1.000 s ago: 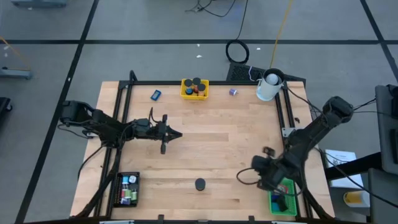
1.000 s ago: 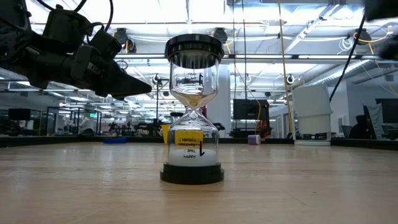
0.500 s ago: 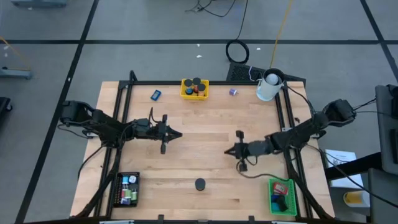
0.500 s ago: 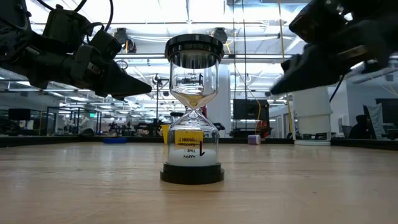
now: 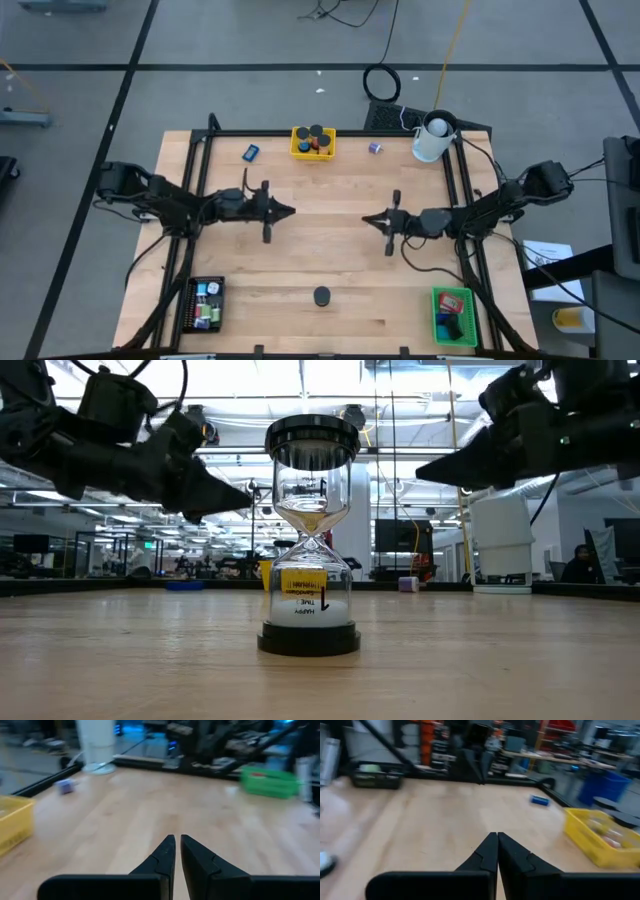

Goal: Pick & Place Office items
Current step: Put the white hour glass into the yellow bin

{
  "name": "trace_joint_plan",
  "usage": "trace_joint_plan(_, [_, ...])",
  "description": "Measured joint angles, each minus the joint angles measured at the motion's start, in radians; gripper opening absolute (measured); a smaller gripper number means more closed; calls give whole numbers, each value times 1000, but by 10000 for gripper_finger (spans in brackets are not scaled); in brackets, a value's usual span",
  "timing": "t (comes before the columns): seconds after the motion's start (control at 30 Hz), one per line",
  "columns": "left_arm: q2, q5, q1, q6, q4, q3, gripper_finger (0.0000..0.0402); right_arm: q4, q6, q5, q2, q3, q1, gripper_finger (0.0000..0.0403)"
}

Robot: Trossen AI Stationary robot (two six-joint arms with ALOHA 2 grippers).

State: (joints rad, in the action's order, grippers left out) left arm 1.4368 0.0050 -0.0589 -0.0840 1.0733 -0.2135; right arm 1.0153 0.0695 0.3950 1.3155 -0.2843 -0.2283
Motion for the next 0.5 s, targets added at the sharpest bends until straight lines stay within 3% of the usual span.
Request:
trace_joint_plan(0.2, [0,-140,-25,9,-60,-11,37,-40,-57,158,0,2,1,5])
trace_joint_plan(0.5, [3,-87,-23,8,-93,-11,37,-93,-191,185,15,2,49,9])
